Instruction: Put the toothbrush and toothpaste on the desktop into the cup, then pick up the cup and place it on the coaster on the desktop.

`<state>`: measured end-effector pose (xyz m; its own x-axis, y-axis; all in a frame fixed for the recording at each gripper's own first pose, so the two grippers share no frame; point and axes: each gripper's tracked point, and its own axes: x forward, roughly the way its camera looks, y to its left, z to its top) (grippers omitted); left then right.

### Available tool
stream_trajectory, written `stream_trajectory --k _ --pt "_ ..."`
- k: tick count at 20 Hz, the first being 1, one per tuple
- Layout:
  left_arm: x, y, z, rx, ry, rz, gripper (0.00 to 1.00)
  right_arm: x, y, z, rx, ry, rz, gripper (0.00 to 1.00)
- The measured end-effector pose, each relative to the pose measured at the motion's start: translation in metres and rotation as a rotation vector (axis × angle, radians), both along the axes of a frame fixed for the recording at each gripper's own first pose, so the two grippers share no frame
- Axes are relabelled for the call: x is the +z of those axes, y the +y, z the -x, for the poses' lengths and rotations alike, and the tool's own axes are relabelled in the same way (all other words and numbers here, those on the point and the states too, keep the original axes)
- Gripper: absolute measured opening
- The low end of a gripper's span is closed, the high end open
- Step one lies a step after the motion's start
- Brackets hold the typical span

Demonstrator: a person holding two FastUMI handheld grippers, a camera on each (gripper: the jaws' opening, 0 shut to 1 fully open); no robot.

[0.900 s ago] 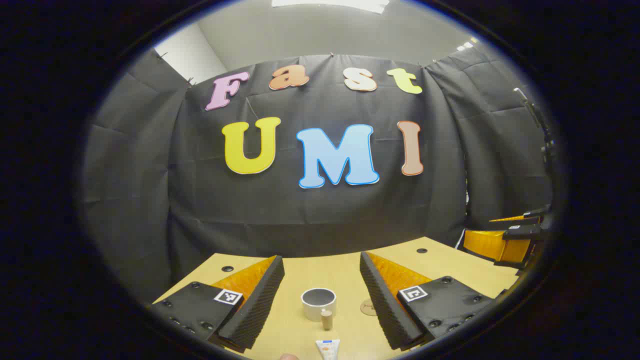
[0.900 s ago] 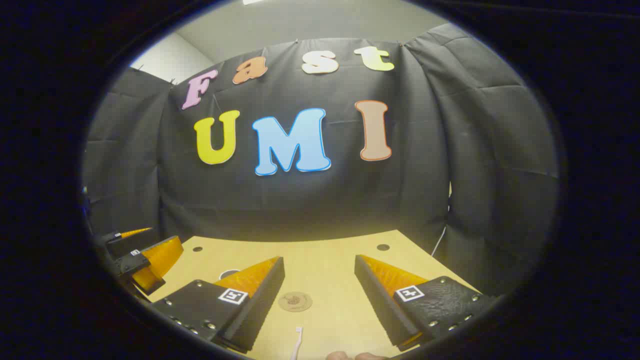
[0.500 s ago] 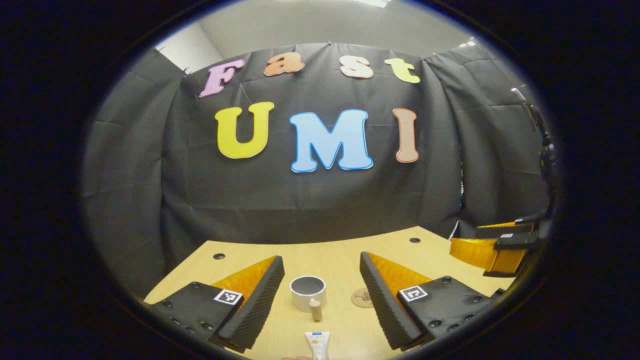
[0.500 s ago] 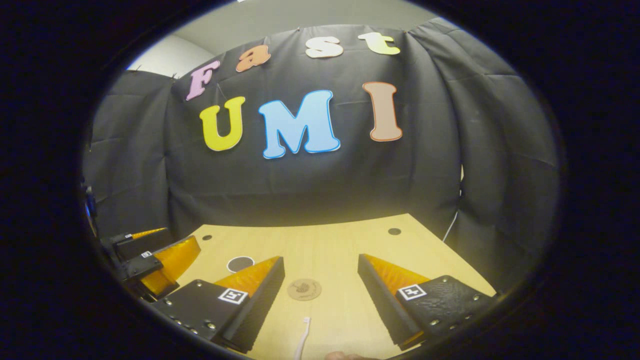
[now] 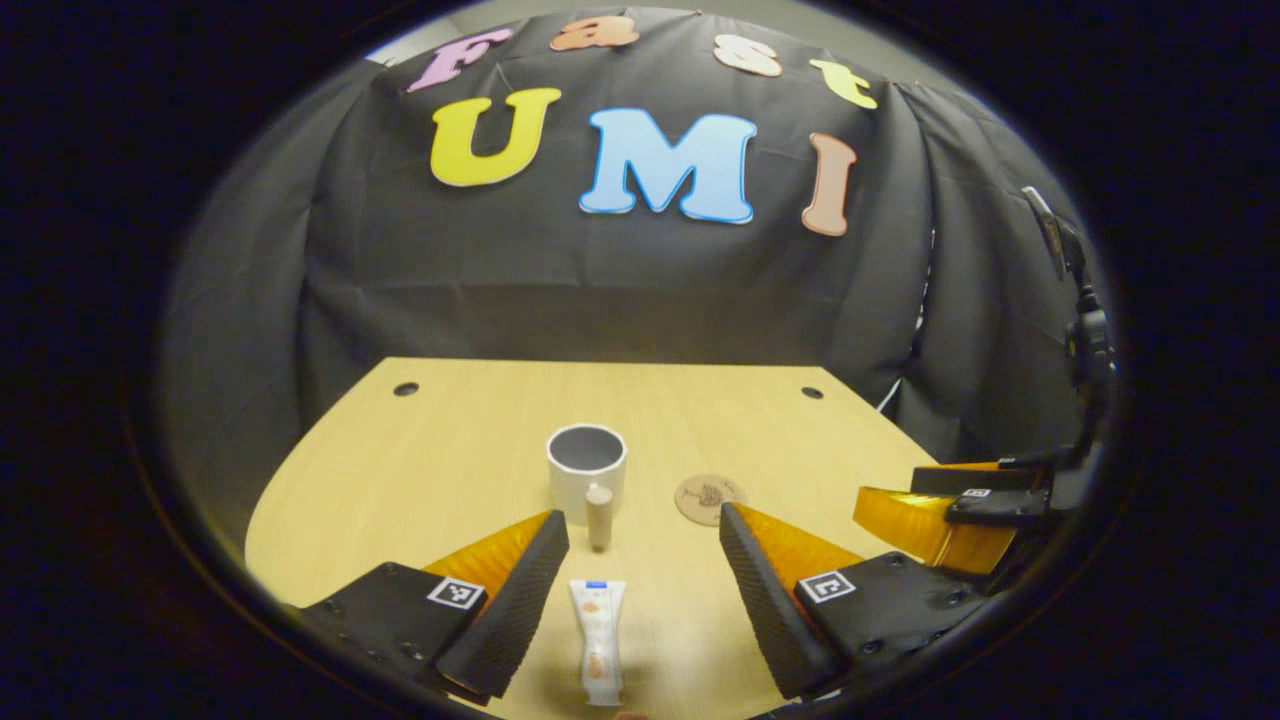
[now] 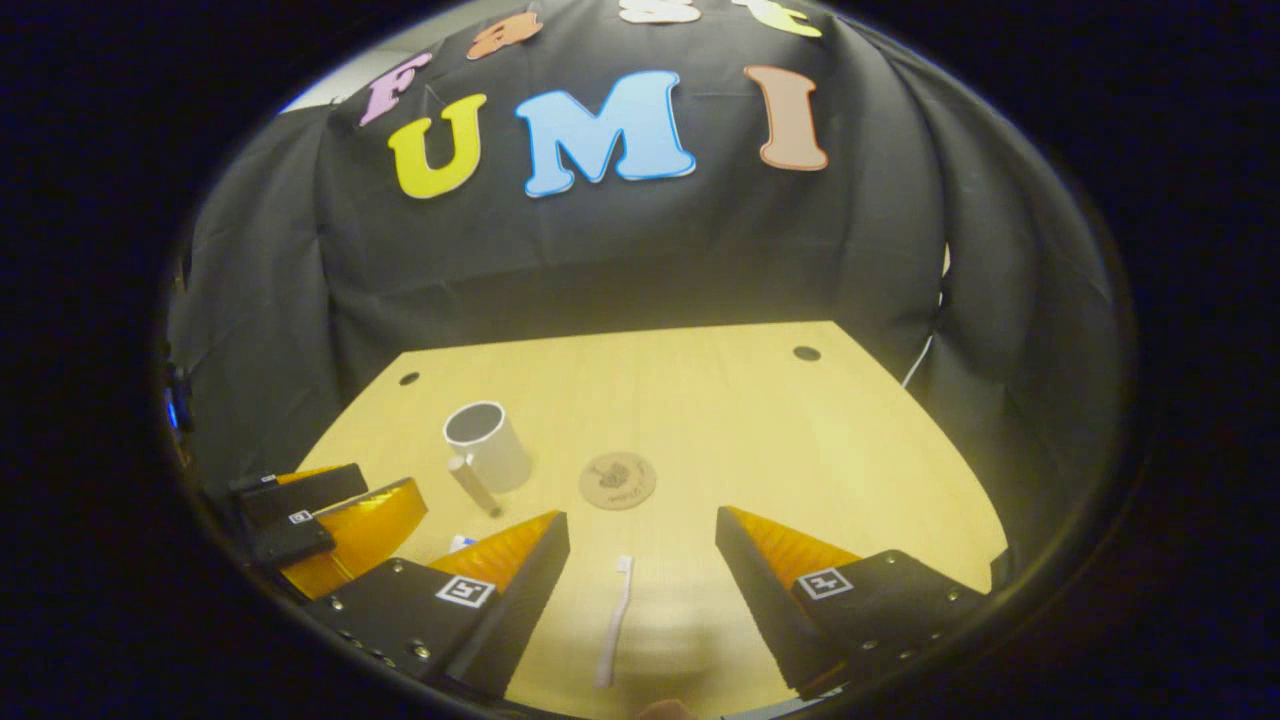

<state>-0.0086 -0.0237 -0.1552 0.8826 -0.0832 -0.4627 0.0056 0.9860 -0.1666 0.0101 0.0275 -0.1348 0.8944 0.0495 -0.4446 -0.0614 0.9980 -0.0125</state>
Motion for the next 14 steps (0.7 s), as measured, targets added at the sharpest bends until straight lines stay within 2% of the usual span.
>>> stream_trajectory --k 3,7,11,14 --pt "-0.028 0.011 0.002 0.005 0.123 0.018 0.97 -0.027 -0.003 -0.001 -0.008 0.11 0.065 0.94" --pt "-0.068 0.02 0.014 0.013 0.31 0.026 0.99 -0.063 0.004 0.011 -0.001 0.249 0.049 0.94" --pt "-0.11 0.032 0.054 0.023 0.551 -0.001 0.98 -0.102 0.012 0.027 -0.003 0.434 0.05 0.94" --pt "-0.127 0.03 0.064 0.018 0.656 0.017 1.0 -0.123 0.013 0.035 -0.011 0.538 0.064 0.94"
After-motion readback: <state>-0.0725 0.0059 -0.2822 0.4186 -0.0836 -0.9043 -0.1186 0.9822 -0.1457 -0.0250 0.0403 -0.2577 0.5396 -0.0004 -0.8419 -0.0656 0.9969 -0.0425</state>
